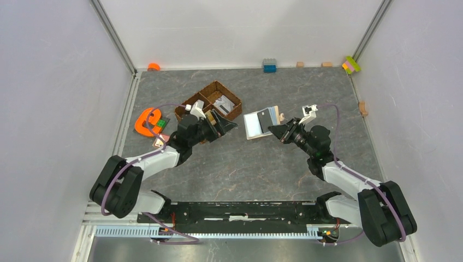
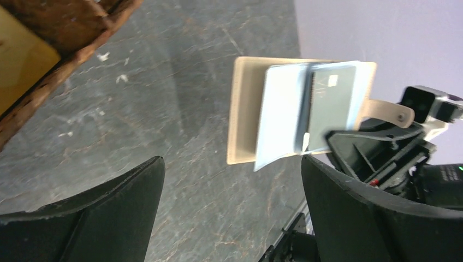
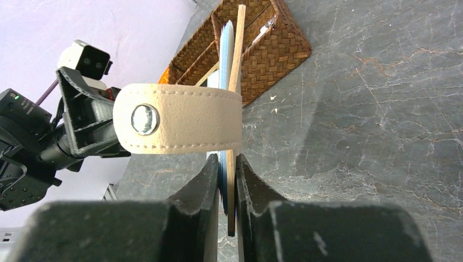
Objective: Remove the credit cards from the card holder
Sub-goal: Remove the credit card from the card holder.
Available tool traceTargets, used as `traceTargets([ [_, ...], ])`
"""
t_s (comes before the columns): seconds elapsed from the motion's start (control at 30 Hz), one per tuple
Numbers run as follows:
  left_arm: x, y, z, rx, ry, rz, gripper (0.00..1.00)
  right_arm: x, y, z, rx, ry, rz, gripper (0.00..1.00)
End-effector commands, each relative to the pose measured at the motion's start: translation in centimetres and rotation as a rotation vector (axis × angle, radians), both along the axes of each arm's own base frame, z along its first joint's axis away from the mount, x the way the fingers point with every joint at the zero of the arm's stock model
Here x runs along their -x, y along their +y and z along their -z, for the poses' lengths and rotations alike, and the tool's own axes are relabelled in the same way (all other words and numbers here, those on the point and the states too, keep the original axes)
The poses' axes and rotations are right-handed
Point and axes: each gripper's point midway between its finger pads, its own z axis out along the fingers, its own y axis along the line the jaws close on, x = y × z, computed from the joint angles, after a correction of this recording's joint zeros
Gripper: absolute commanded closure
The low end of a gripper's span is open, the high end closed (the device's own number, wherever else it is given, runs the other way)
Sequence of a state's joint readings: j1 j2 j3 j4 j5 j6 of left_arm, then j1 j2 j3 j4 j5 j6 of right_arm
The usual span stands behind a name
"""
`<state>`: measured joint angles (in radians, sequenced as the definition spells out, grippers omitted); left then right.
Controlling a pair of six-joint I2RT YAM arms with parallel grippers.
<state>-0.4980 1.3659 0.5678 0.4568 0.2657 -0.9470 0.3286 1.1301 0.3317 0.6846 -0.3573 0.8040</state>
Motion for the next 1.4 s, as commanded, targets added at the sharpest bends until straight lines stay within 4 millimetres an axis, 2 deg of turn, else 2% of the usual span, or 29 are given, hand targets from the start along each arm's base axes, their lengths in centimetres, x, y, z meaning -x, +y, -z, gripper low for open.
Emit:
traceTargets([
  [0.0, 0.5, -1.1, -3.6, 0.084, -0.158, 0.054, 0.00, -0.2, 0.0, -2.0, -0.023, -0.069, -0.003, 1.00],
  [0.13, 1.2, -1.8, -4.3, 0.048, -0.214, 0.084, 0.00, 0.3, 0.5, -2.9, -0.039, -0.096, -0.039, 1.00],
  [0.47, 2.0, -5.1, -3.9, 0.126, -0.200, 0.220, 0.00, 1.5, 1.5, -5.3, -0.090, -0.144, -0.124, 1.00],
  [0.7, 2.2, -5.5, -4.4, 0.121, -0.225, 0.232, 0.00, 2.7, 2.4, -6.6, -0.154, -0.147, -0.204, 1.00],
  [0.97, 2.5, -5.9, -5.0, 0.166, -0.242, 0.259, 0.00, 3.5, 3.0, -6.8, -0.204, -0.138, -0.250, 1.00],
  [1.13, 2.3, -5.2, -5.4, 0.120, -0.261, 0.228, 0.02, 4.2, 4.0, -7.1, -0.218, -0.161, -0.301, 1.00],
  [1.23, 2.6, -5.0, -6.1, 0.136, -0.287, 0.232, 0.09, 4.7, 4.5, -7.4, -0.221, -0.172, -0.325, 1.00],
  [1.37, 3.0, -4.1, -7.4, 0.168, -0.342, 0.192, 0.43, 4.7, 4.6, -7.2, -0.191, -0.180, -0.317, 0.99],
])
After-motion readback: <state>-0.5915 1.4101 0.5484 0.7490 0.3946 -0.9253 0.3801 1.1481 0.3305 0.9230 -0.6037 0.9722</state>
